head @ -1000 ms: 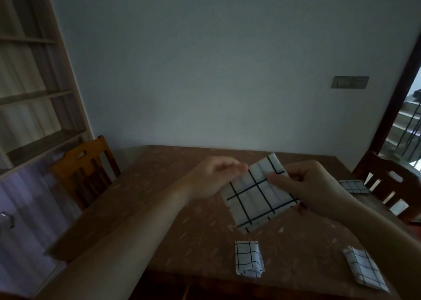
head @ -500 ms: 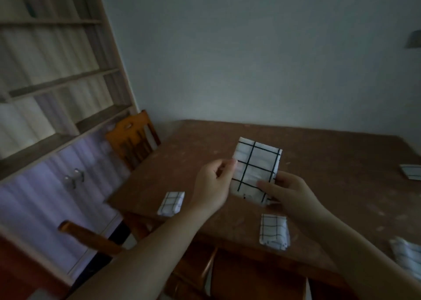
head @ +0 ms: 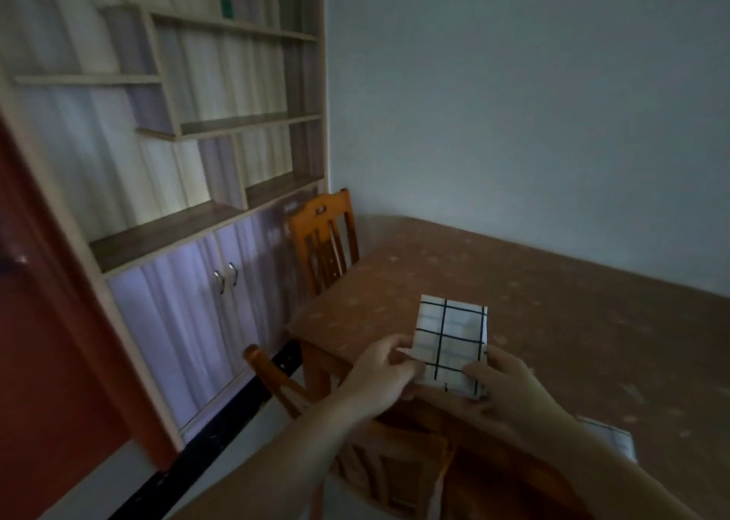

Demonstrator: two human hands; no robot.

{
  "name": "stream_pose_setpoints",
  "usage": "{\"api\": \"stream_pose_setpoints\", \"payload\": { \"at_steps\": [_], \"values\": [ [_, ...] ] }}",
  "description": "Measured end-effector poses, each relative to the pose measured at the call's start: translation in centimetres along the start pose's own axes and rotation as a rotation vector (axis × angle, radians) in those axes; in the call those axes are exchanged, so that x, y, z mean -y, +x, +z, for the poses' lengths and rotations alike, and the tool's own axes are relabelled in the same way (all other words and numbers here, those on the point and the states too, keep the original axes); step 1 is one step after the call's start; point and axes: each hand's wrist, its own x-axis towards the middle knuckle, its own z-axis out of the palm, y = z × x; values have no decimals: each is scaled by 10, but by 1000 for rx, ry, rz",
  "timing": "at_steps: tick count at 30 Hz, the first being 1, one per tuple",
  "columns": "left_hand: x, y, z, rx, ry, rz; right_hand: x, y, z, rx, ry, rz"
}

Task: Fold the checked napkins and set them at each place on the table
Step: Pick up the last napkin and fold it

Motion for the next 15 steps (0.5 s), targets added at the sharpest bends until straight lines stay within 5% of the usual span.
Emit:
{"api": "stream_pose_setpoints", "payload": {
  "at_steps": [7, 15],
  "values": [
    [33, 1, -149, -111, -7, 3, 46, 34, 136, 2, 44, -23],
    [54, 92, -225, -81, 117, -32, 56, 127, 189, -35, 155, 34]
  ]
}}
